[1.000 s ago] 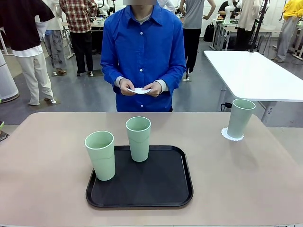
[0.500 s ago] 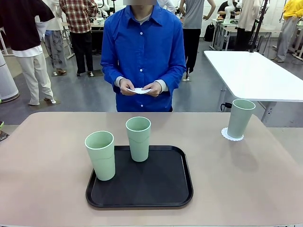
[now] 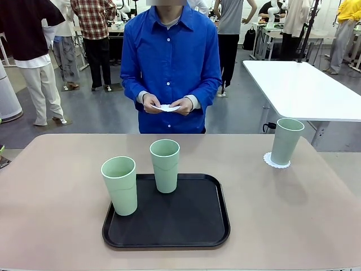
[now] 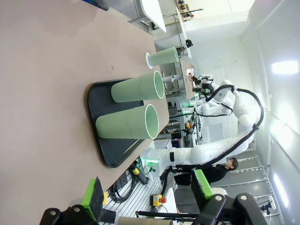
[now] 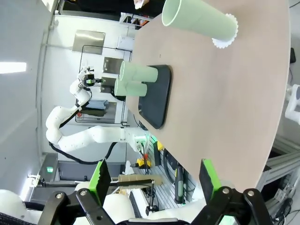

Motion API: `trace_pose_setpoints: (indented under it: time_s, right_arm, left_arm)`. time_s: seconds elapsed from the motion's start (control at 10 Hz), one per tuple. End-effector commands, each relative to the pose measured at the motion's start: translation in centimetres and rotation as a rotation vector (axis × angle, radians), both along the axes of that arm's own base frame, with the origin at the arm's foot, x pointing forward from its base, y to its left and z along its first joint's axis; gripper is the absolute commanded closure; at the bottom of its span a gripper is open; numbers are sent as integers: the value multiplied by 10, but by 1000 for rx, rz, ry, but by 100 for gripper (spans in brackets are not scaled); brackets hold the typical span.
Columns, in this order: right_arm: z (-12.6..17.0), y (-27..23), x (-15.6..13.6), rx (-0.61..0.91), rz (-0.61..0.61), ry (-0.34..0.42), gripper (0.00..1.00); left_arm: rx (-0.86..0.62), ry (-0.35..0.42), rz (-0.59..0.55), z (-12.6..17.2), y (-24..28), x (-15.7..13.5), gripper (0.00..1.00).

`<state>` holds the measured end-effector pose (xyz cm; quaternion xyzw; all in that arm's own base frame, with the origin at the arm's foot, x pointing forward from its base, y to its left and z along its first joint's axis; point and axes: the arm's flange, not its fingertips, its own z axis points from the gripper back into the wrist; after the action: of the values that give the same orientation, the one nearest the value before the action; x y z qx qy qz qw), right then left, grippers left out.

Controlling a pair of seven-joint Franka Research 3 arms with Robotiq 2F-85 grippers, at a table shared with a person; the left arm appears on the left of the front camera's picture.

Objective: Place coasters on the table and set cups on them.
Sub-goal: Take one Reusable plastic cup from the Flat Tray and place it on a coaster set by the human.

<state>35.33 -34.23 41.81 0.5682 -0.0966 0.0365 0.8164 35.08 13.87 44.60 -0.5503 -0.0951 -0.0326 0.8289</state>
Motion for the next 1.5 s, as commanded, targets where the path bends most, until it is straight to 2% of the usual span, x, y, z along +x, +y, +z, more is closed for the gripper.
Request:
trace_pose_setpoints:
  time_s: [0.0, 0.6, 0.7, 1.4]
  right_arm:
    - [-3, 1, 6, 21, -33, -5, 0]
    - [-5, 4, 14, 15, -82, -4, 0]
    - [-3, -1, 7, 11, -36, -2, 0]
    - [-3, -1, 7, 11, -36, -2, 0]
  left_arm:
    - [-10, -9, -2, 1, 0, -1, 0]
    - [-10, -9, -2, 1, 0, -1, 0]
    - [-10, -9, -2, 1, 0, -1, 0]
    - [-10, -9, -2, 1, 0, -1, 0]
